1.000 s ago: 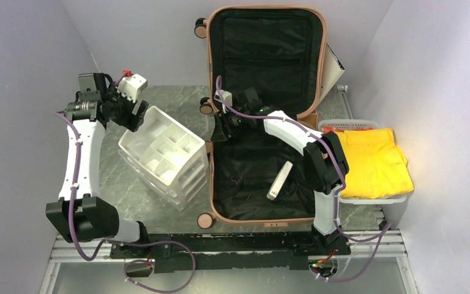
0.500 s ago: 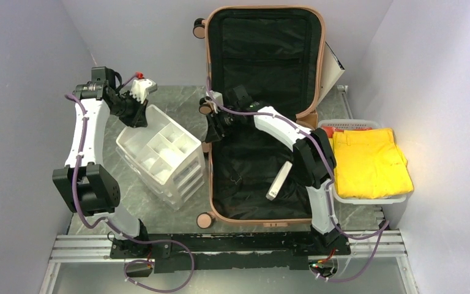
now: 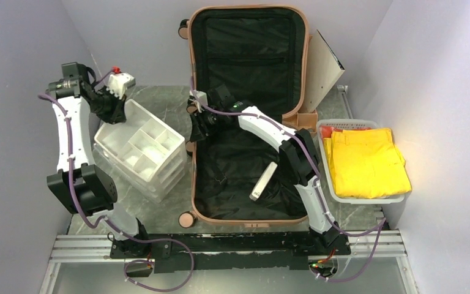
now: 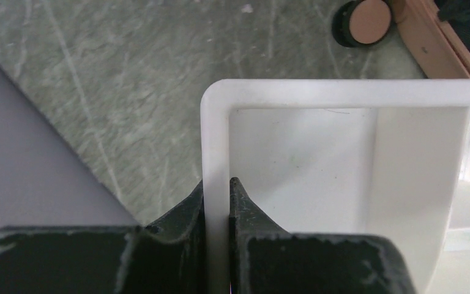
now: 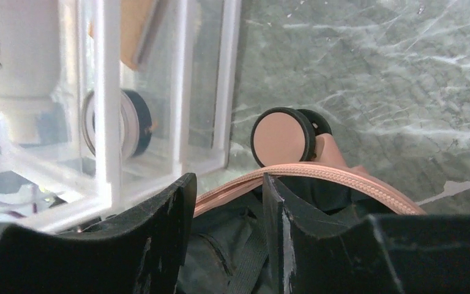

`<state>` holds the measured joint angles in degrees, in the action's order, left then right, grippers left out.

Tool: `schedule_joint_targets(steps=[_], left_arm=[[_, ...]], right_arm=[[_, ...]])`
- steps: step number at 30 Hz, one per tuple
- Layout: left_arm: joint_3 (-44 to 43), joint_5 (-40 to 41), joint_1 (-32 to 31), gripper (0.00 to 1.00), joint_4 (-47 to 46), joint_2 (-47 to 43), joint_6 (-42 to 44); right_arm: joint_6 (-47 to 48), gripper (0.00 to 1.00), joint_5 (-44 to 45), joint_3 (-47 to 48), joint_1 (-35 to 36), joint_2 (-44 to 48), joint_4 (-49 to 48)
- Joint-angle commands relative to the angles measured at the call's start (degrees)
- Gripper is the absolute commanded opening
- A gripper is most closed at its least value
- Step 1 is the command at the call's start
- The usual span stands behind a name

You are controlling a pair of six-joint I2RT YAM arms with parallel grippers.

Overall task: Open, take out, and arrange the luggage
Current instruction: Adjust the luggage at the center of the board, then adjust the storage box at the center of the board.

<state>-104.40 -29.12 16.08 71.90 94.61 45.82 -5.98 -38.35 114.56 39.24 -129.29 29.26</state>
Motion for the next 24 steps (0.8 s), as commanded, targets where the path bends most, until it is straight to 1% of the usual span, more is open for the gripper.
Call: schedule_joint_targets(steps=[1,4,7,8,10,14,17,18,19,21,22,24], left_arm=[[-3.0,-4.0,3.7,0.05,-0.2,-2.2,4.6],[-2.9,-5.6,6.8,0.05,0.4,-2.7,6.5],[-4.7,-8.5,10.1,0.05,2.7,-1.5,8.2],[-5.6,-9.5,11.1,0.05,3.4,-1.1,8.8],[-6.9,-11.4,13.2,0.05,4.6,-0.6,10.5],[-8.5,-16.0,16.8,0.05,6.5,-0.8,13.5],[-8.9,-18.8,18.1,0.05,7.7,-1.2,14.9],[-9.0,-19.5,18.4,0.05,8.1,-1.3,15.3],[-9.3,-20.1,18.6,0.05,8.5,-1.4,15.6],[-9.8,-20.8,19.0,0.05,8.5,-1.7,15.6],[-10.1,-21.0,19.1,0.05,8.6,-1.8,15.5],[-10.6,-21.6,19.4,0.05,8.6,-1.8,15.0]], right_arm=[[0.8,0.48,10.8,0.3,2.4,1.3,-2.5],[2.7,0.48,14.7,-2.5,2.0,4.1,-1.1],[2.5,0.48,14.6,-8.6,2.0,10.5,-8.6],[2.0,0.48,14.4,-8.8,2.1,11.9,-9.8],[0.3,0.48,11.6,-5.8,2.3,12.2,-10.0],[-3.1,0.47,8.3,1.3,3.5,8.6,-10.3],[-6.1,0.44,5.5,12.5,4.1,0.2,-6.4],[-7.3,0.42,4.4,16.2,4.2,-2.3,-5.2],[-8.5,0.39,3.6,17.5,4.4,-3.6,-5.8],[-9.1,0.29,4.6,15.7,5.3,-4.1,-10.0],[-9.0,0.26,4.5,16.3,5.9,-5.2,-10.6],[-9.2,0.23,4.3,18.4,6.8,-7.8,-11.1]])
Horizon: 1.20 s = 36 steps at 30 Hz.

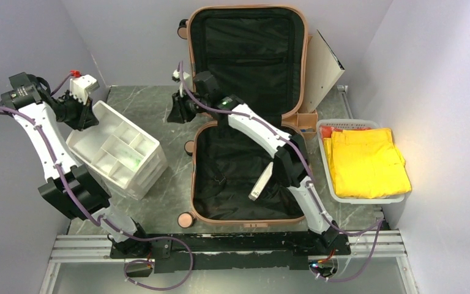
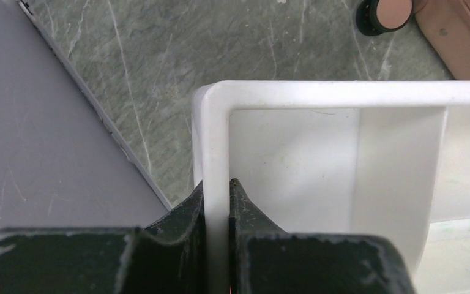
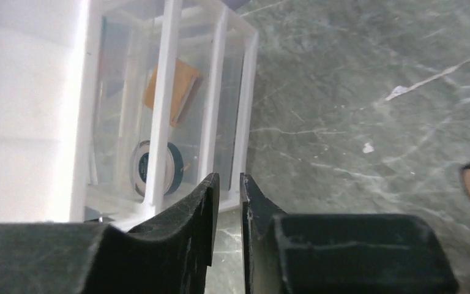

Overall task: Open, take out, and arrange the luggage
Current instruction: Adjust the storage box at the center of the board.

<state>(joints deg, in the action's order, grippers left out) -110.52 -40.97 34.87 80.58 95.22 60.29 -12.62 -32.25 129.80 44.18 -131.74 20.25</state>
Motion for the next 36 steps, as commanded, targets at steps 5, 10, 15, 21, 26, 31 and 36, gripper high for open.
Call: schedule_joint_targets(steps=[5,10,15,21,26,31,36], left_arm=[[-3.3,-13.5,1.6,0.05,-0.1,-4.1,1.5],[-1.5,-16.0,1.8,0.05,-0.1,-6.0,2.5],[0.5,-16.2,1.7,0.05,0.0,-6.5,2.7],[2.4,-15.5,1.8,0.05,-0.1,-6.5,3.1],[3.9,-14.9,1.7,0.05,-0.2,-6.3,3.7],[5.4,-15.0,1.8,0.05,-1.2,-6.8,3.2],[7.2,-14.0,1.8,0.05,-4.7,-6.8,0.0]], right_arm=[[-2.6,0.17,-2.7,3.8,3.2,-10.6,-5.7],[-6.1,0.15,-9.3,2.9,3.6,-13.8,-8.5],[-10.9,0.12,-17.7,1.5,3.7,-15.3,-13.8],[-19.7,0.09,-24.6,-2.3,4.0,-16.6,-22.4],[-16.5,0.10,-21.9,-1.3,5.2,-18.5,-18.9],[-17.1,0.11,-21.8,-1.8,5.5,-20.4,-19.6],[-23.8,0.13,-26.9,-4.0,5.9,-21.0,-28.2]])
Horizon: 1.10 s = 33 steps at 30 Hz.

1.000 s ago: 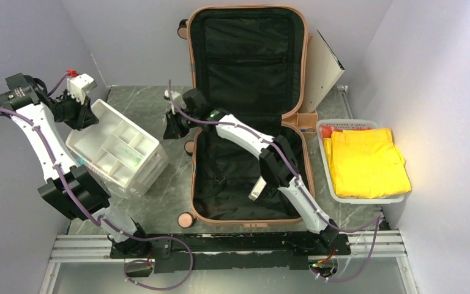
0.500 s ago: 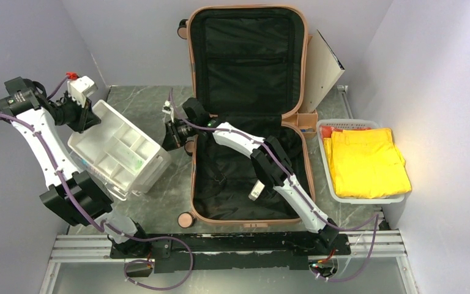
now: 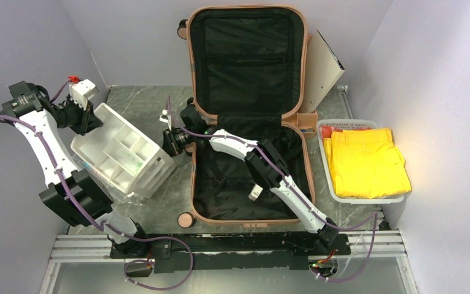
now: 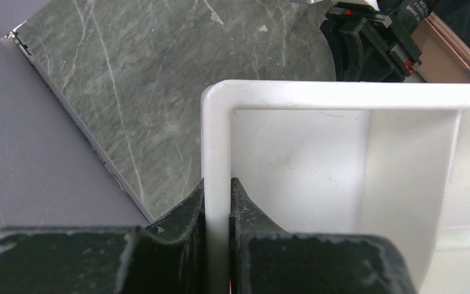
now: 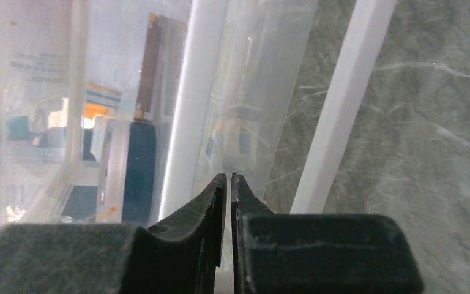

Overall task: Open, take out, and arrange the luggage
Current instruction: Adjust the storage box at the center of the board.

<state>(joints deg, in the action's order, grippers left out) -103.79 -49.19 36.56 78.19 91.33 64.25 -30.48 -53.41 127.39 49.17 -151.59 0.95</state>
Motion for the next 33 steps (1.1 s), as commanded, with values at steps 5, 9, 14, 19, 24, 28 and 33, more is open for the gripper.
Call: schedule_joint_targets(steps=[5,9,14,19,24,28,33], left_arm=[[3.1,-2.7,0.1,0.05,-8.0,-3.5,-9.2],[4.9,-0.1,0.1,0.05,-10.4,-3.3,-10.1],[7.4,1.6,0.1,0.05,-12.8,-3.6,-10.8],[8.7,2.5,0.1,0.05,-14.0,-2.9,-11.1],[9.8,3.3,0.0,0.05,-14.8,-2.4,-11.5],[10.3,4.6,0.1,0.17,-16.9,-2.2,-14.2],[9.9,6.3,0.1,0.35,-20.5,-1.1,-19.2]], right_arm=[[-3.3,0.17,-2.8,0.3,1.6,-1.3,-5.4],[7.9,0.24,11.6,5.0,0.1,2.1,9.3],[11.3,0.43,17.3,7.3,-2.4,6.5,12.7],[13.4,0.67,13.9,8.4,-4.0,10.1,14.1],[17.8,1.00,13.1,9.6,-5.0,14.5,17.5],[24.4,1.00,16.6,11.5,-5.0,18.1,23.1],[32.5,1.00,21.1,7.3,-5.0,24.6,27.4]])
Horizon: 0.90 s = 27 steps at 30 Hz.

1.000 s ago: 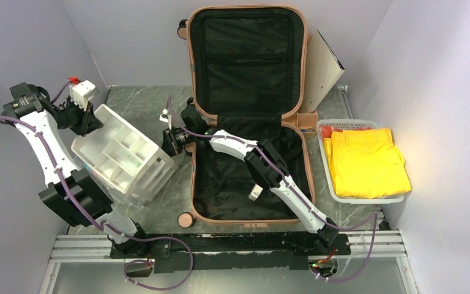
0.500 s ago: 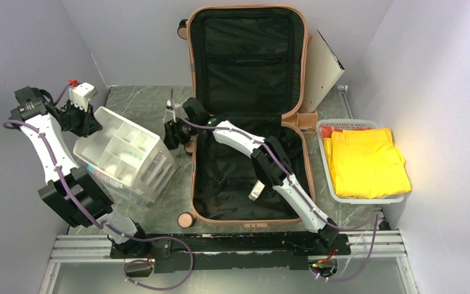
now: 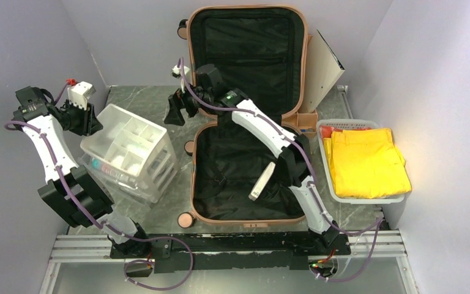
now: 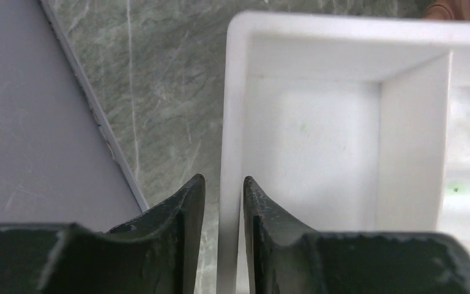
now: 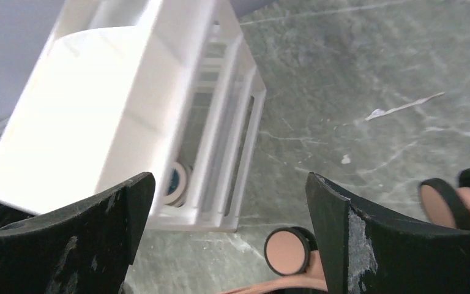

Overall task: Open, take out, and arrange the luggage
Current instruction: Adjust the storage box at the center of the board.

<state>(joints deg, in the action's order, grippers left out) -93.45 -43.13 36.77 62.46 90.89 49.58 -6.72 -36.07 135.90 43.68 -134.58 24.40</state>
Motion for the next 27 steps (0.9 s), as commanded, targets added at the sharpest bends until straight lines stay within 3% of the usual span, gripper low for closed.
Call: schedule_joint_targets(steps=[1,6,10,15,17,27], left_arm=[[-0.4,0.3,-0.1,0.38,-5.5,-0.6,-5.6],[-0.1,0.9,-0.2,0.59,-10.0,-1.9,-10.7],[-2.1,-1.1,1.1,0.96,-11.8,-4.6,-12.9],[-10.6,-6.8,4.2,0.96,-6.9,-10.1,-11.4],[-12.5,-5.5,4.4,0.97,-3.8,-14.3,-8.8],[1.6,13.7,4.4,0.97,18.2,-33.8,13.6]], right_arm=[[9.7,1.00,4.2,-3.2,0.5,9.2,4.1],[14.0,1.00,2.2,-13.7,1.1,16.8,4.1],[18.6,1.00,0.7,-20.8,2.6,23.3,5.6],[25.6,1.00,4.3,-27.4,7.3,31.1,10.0],[27.3,1.00,3.1,-30.2,8.5,33.4,11.1],[27.8,1.00,-2.8,-47.2,8.9,42.9,3.7]])
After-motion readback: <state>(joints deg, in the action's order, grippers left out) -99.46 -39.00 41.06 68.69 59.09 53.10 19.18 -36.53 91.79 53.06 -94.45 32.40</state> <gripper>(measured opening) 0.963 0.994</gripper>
